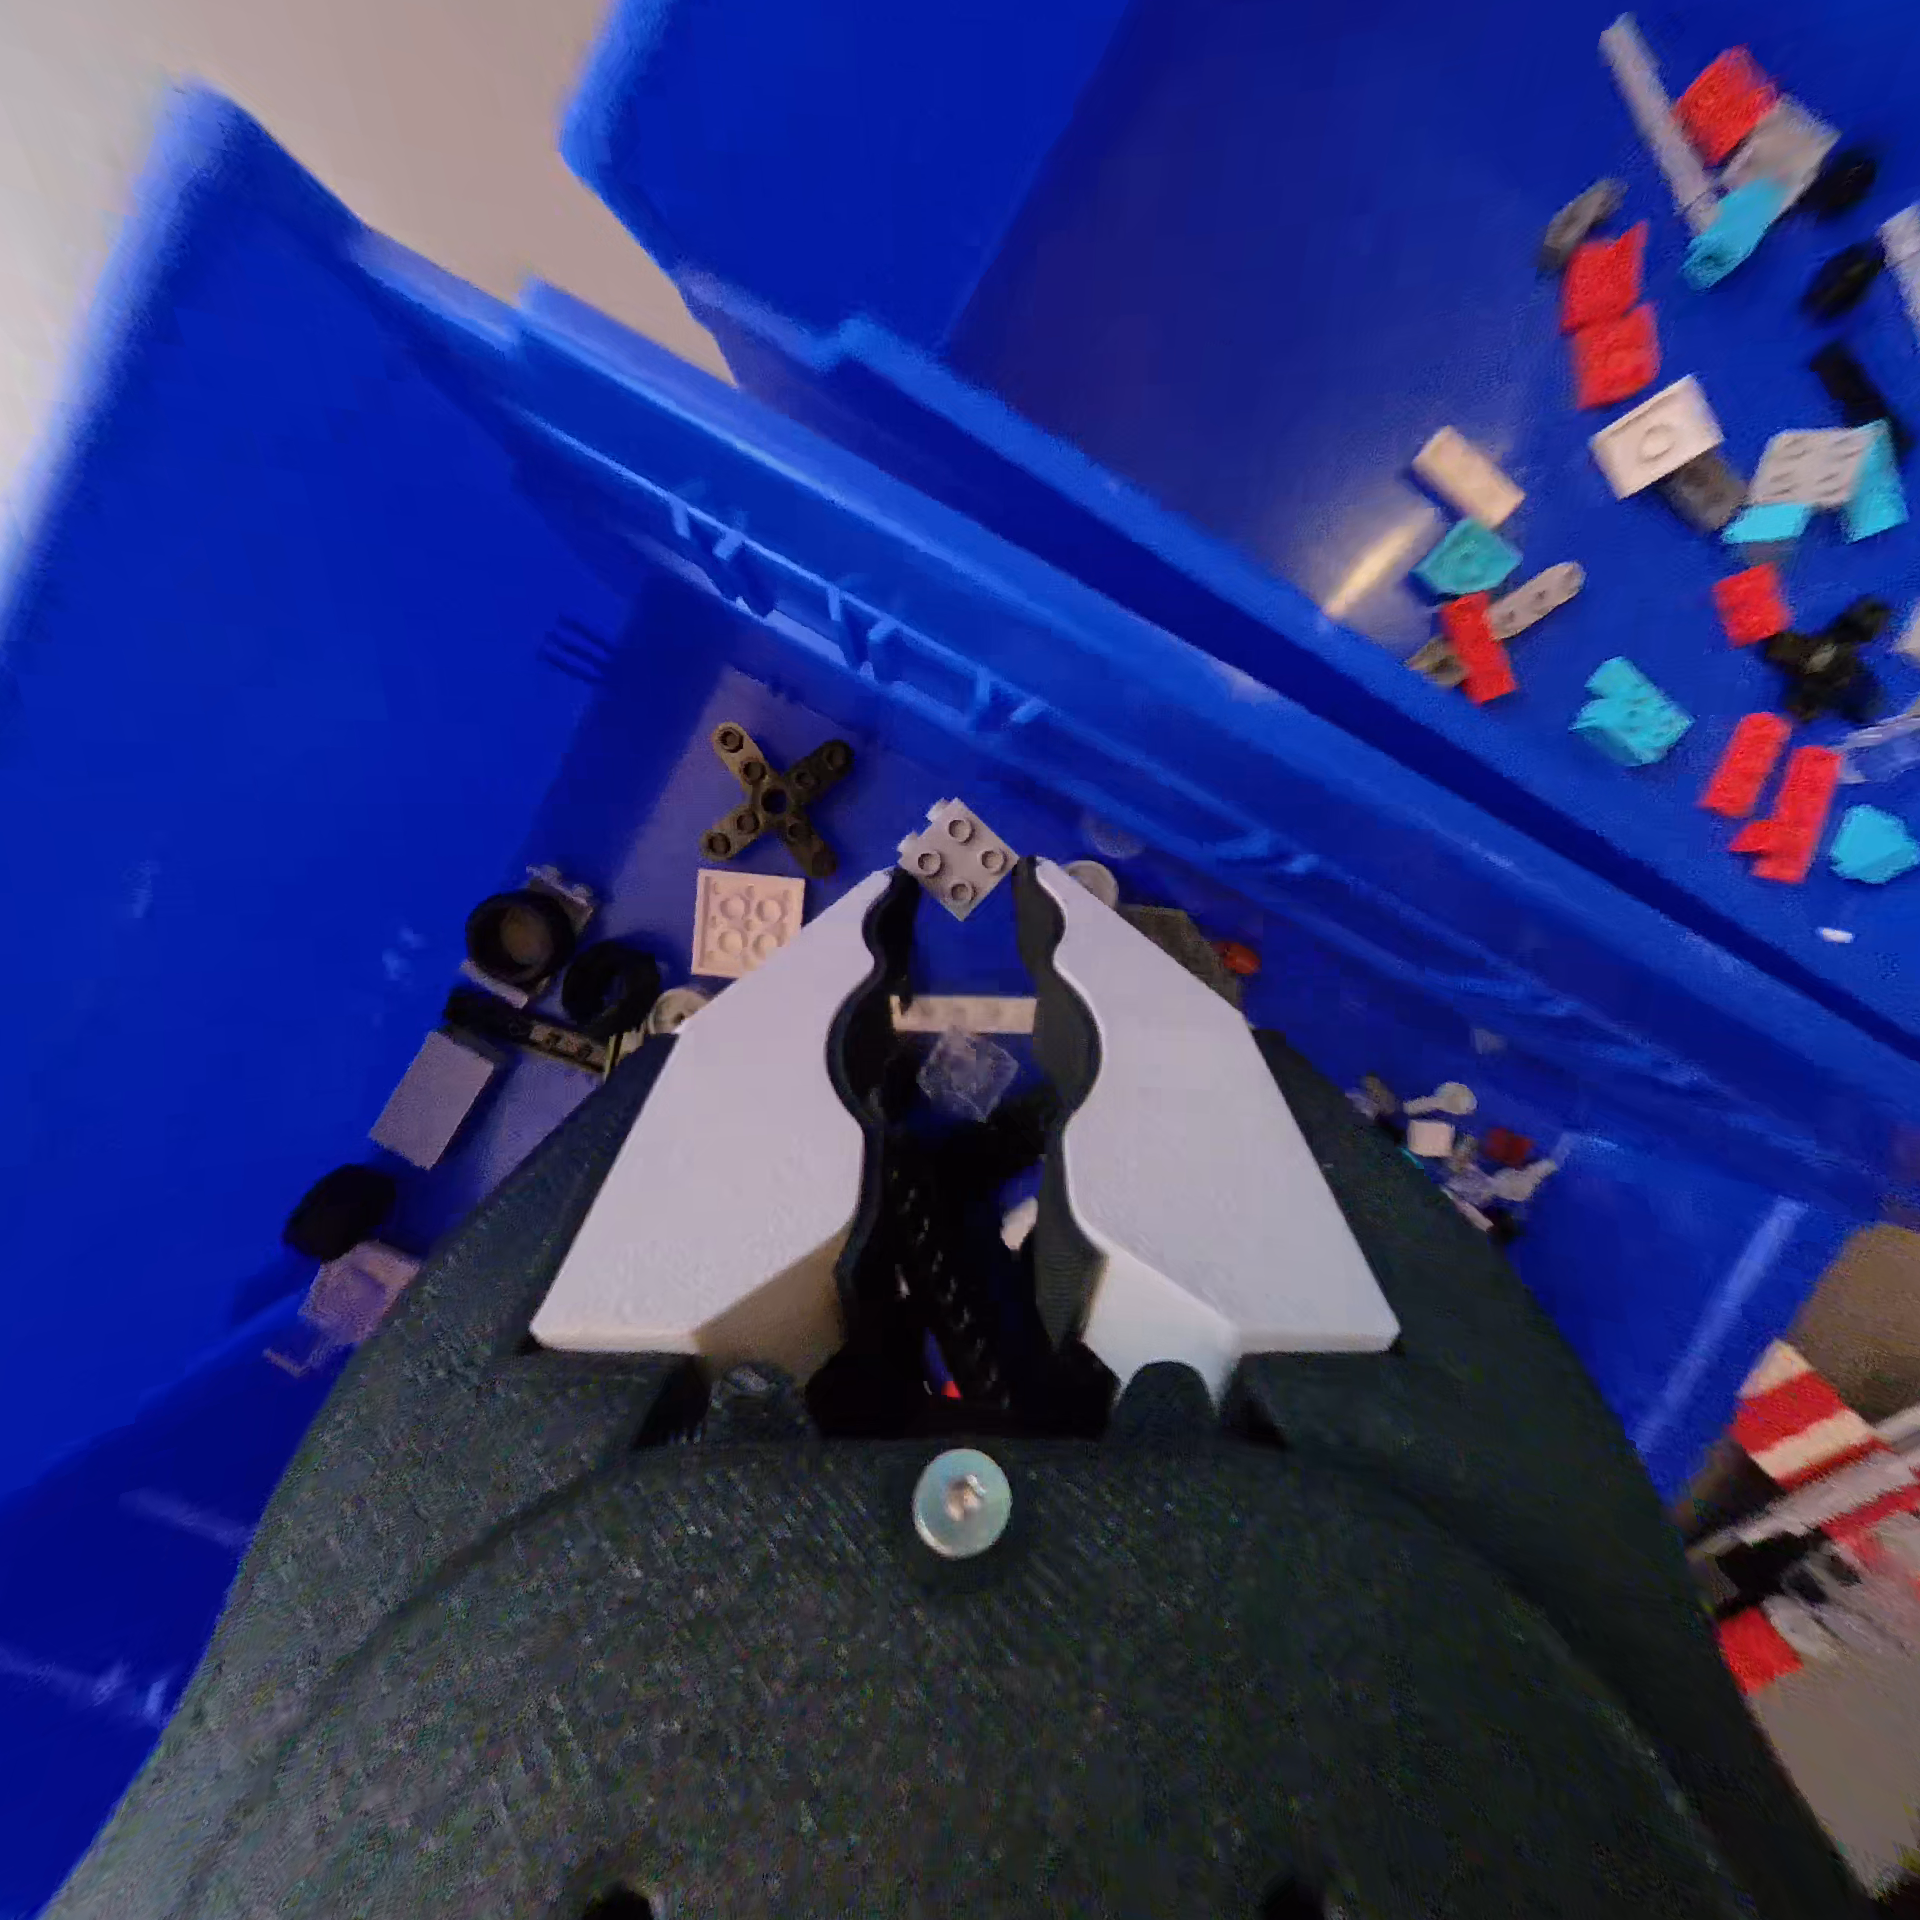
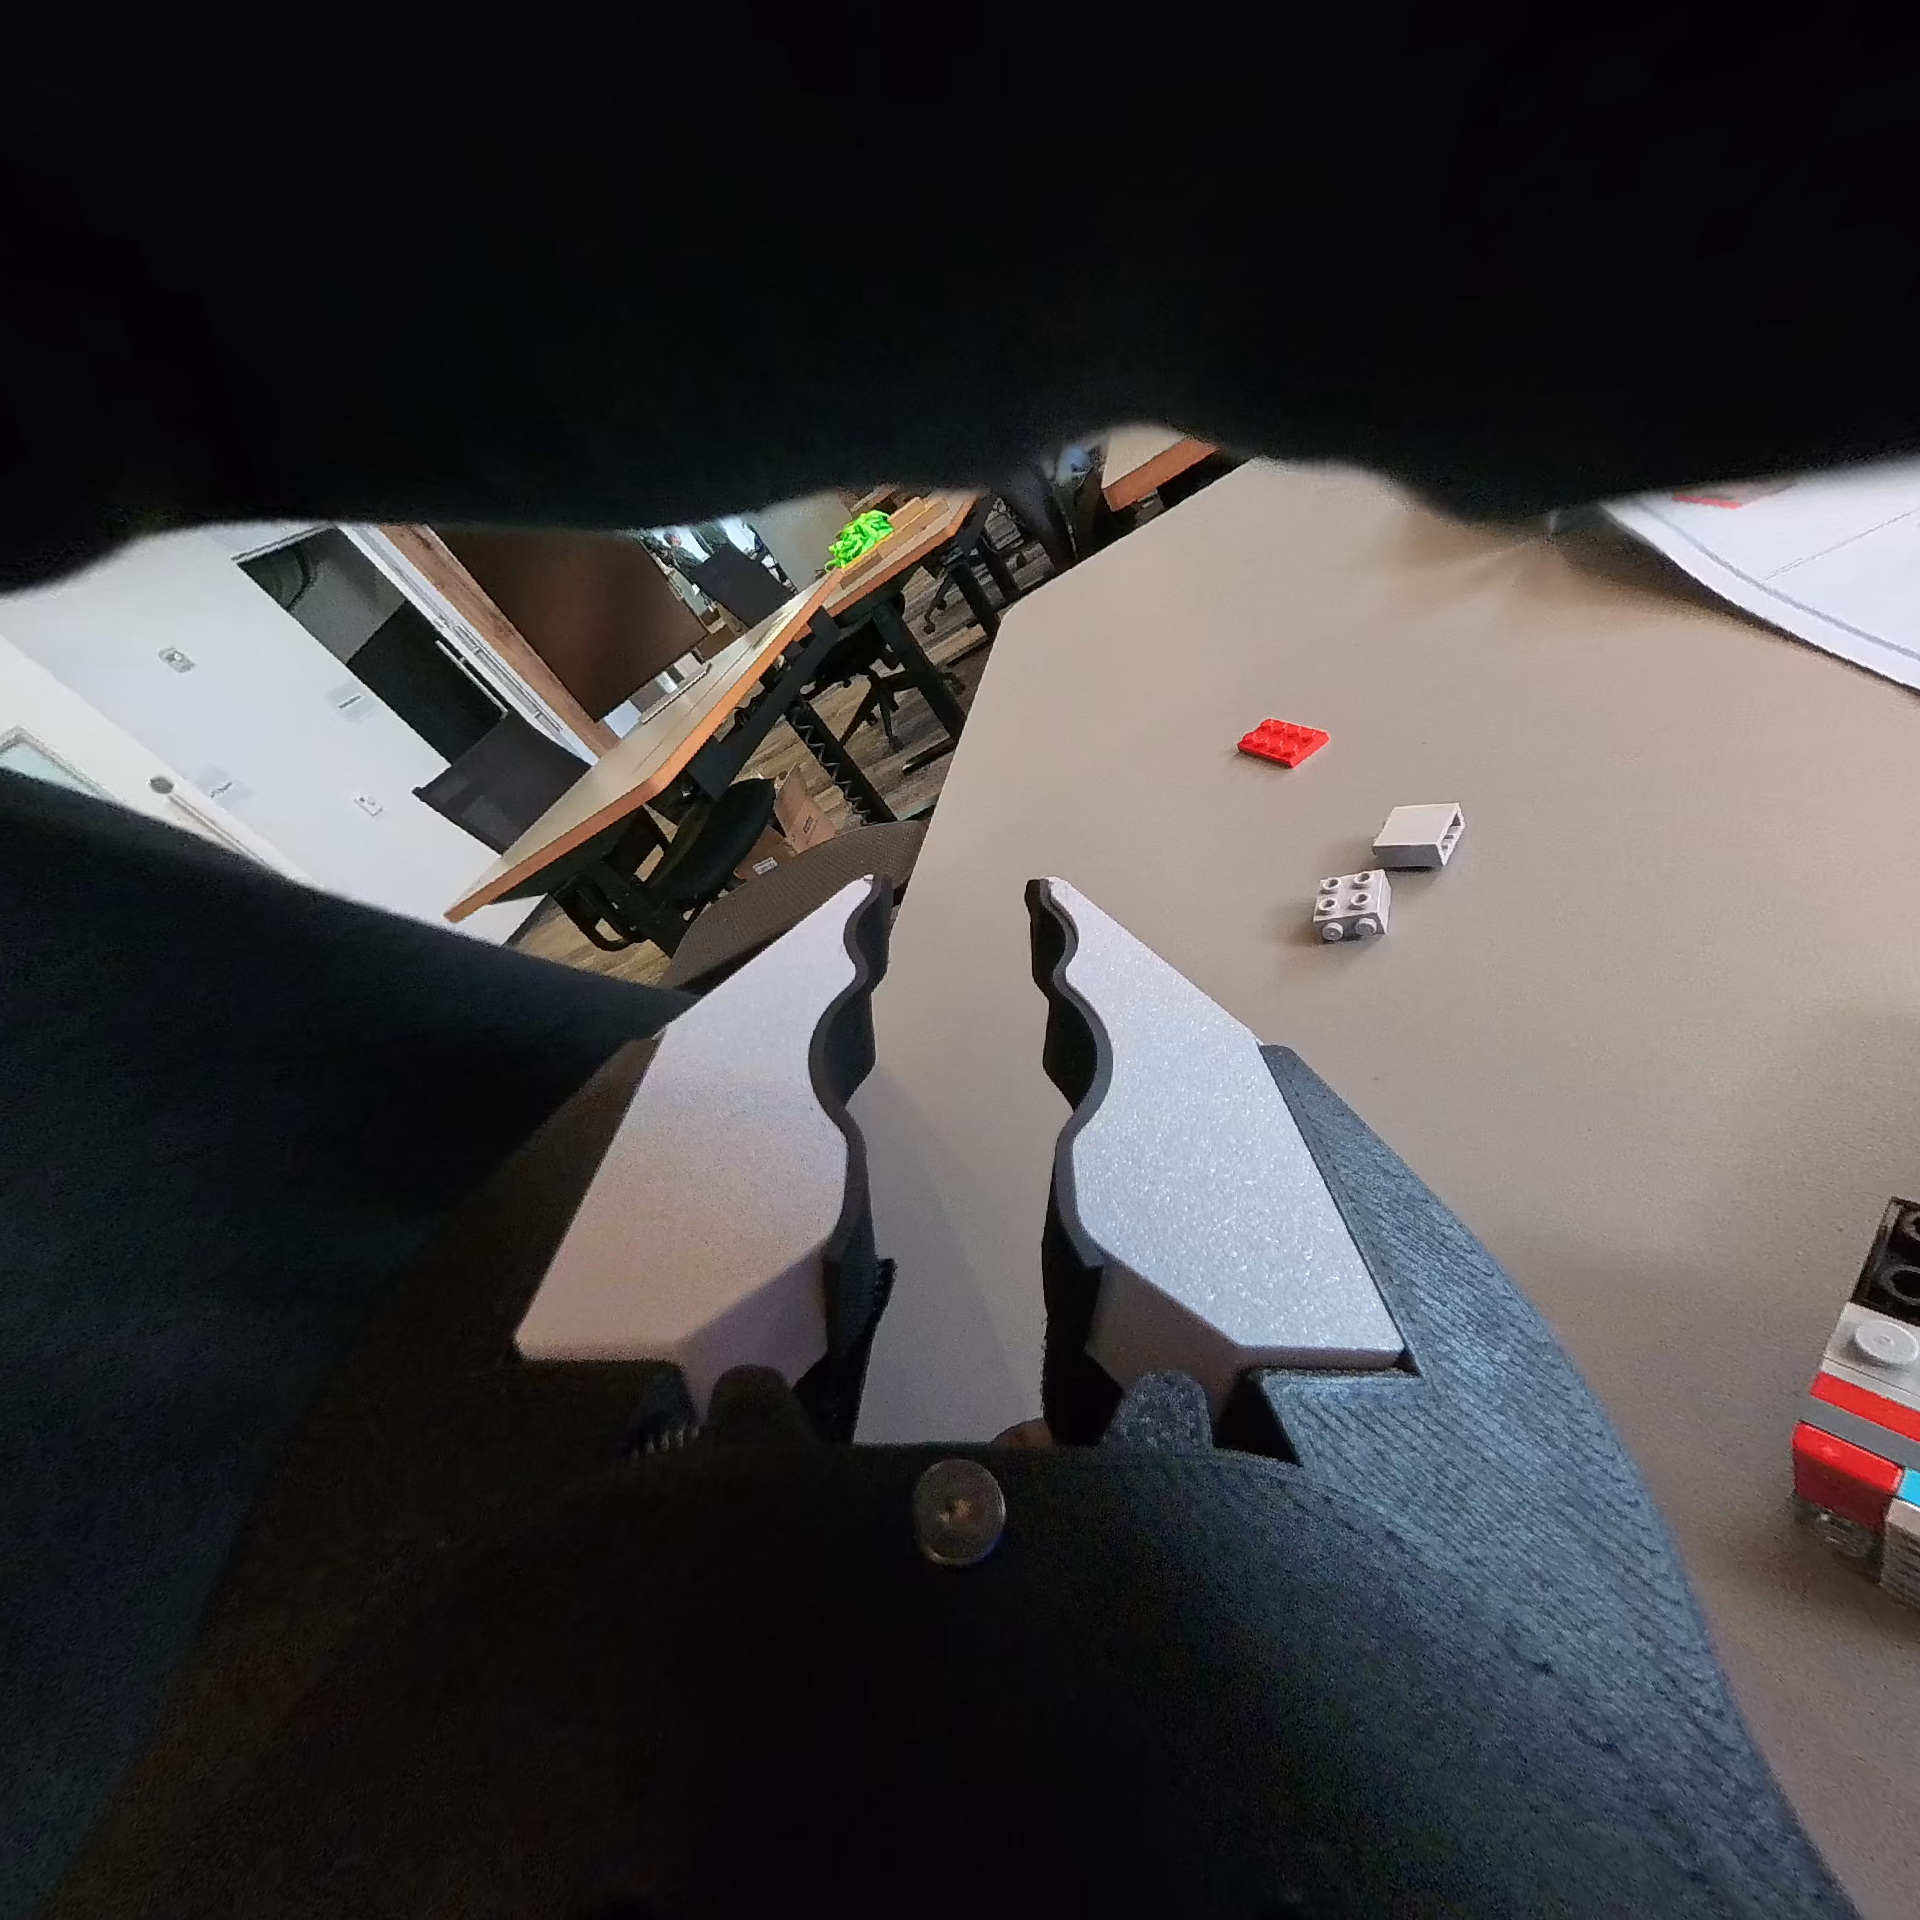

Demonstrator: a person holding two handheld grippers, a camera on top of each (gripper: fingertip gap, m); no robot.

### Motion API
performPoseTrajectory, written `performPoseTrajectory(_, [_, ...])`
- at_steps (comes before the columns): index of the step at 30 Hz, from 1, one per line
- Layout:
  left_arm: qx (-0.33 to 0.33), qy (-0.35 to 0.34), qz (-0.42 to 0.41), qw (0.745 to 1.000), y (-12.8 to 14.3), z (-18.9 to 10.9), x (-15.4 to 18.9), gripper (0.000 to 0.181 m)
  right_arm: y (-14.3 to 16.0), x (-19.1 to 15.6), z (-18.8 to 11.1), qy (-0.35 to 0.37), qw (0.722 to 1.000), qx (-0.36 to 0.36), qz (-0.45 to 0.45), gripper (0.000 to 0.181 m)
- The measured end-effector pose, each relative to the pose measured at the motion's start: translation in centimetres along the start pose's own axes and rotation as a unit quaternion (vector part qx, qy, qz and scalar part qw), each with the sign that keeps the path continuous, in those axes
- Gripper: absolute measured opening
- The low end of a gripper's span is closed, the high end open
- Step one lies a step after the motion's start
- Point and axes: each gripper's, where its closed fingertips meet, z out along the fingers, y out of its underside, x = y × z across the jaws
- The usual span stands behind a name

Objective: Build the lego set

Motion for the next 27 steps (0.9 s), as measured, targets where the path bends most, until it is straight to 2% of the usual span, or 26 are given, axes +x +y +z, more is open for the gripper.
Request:
performPoseTrajectory(1, [0.019,-0.002,-0.002,1.0,-0.2,-1.5,0.4,0.022,0.0,0.0,0.0,0.0,1.0,0.0,0.0,0.027])
performPoseTrajectory(4, [0.075,-0.01,-0.013,0.997,0.6,-7.8,2.2,0.022,0.0,0.0,0.0,0.0,1.0,-0.001,-0.002,0.027])
performPoseTrajectory(7, [0.13,-0.044,-0.04,0.99,4.3,-15.4,3.9,0.022,0.1,0.0,0.1,0.002,1.0,-0.003,-0.005,0.027])
performPoseTrajectory(11, [0.23,-0.102,-0.13,0.959,12.5,-25.6,7.0,0.021,0.2,-0.1,0.1,0.005,1.0,-0.005,-0.01,0.027])
performPoseTrajectory(14, [0.293,-0.165,-0.213,0.918,21.3,-30.9,10.4,0.02,0.2,0.0,0.2,0.01,1.0,-0.007,-0.012,0.027])
performPoseTrajectory(17, [0.319,-0.219,-0.292,0.875,30.9,-33.6,14.8,0.019,0.3,0.2,0.3,0.02,1.0,-0.009,-0.015,0.027])
performPoseTrajectory(21, [0.323,-0.258,-0.38,0.828,41.9,-34.7,20.4,0.018,0.2,0.6,0.5,0.042,0.999,-0.008,-0.025,0.027])
performPoseTrajectory(24, [0.326,-0.262,-0.412,0.809,47.1,-33.9,22.6,0.017,-0.4,1.8,0.7,0.082,0.996,0.011,-0.018,0.027])
performPoseTrajectory(27, [0.313,-0.25,-0.407,0.821,50.0,-32.2,22.6,0.016,-1.2,3.1,0.8,0.142,0.989,0.04,-0.02,0.027])
